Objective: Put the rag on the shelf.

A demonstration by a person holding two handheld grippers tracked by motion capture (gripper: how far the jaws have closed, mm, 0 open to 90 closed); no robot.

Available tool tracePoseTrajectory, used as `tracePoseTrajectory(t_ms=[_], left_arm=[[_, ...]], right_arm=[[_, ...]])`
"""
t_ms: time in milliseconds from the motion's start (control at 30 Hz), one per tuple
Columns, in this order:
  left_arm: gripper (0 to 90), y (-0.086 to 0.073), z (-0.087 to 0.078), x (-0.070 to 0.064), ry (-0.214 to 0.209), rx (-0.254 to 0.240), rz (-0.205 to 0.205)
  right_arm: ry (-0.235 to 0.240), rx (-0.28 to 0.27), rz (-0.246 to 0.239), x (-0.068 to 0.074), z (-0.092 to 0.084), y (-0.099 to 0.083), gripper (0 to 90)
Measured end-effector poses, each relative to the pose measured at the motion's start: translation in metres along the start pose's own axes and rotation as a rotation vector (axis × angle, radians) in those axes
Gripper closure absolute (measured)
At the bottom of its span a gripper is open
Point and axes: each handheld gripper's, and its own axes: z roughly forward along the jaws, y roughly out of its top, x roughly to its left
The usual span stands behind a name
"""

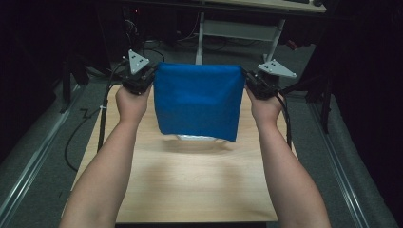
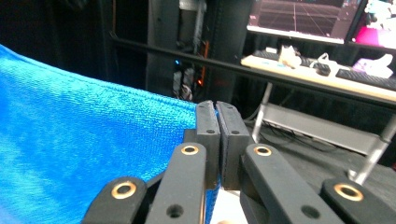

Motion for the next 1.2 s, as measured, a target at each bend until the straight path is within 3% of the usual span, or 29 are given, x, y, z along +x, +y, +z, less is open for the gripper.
tracePoseTrajectory(t_ms=[133,167,267,433,567,767,933,1200], left_arm=[[88.3,-0.016,0.016,-0.004,-0.022,0.077,-0.003],[88.3,-0.016,0.016,-0.004,-0.022,0.077,-0.003],[88.3,-0.038,0.028,-0.01,-0.048,0.146,-0.013],[88.3,-0.061,0.034,-0.013,-0.076,0.207,-0.032],[88.3,-0.089,0.035,-0.016,-0.09,0.26,-0.052],[88.3,-0.116,0.033,-0.022,-0.123,0.3,-0.079],[88.1,-0.13,0.033,-0.029,-0.159,0.32,-0.087],[88.1,-0.147,0.026,-0.032,-0.169,0.329,-0.102]], right_arm=[[-0.006,0.052,0.014,-0.008,0.012,-0.011,89.3],[-0.004,0.063,0.029,-0.01,0.014,-0.016,89.3],[-0.001,0.101,0.035,-0.013,0.021,-0.03,89.3],[0.016,0.158,0.046,-0.013,0.028,-0.051,89.2],[0.051,0.211,0.075,-0.01,0.034,-0.076,89.2],[0.073,0.256,0.09,-0.004,0.039,-0.104,89.2],[0.102,0.283,0.113,0.001,0.037,-0.127,89.1],[0.126,0.298,0.124,0.007,0.031,-0.145,89.1]])
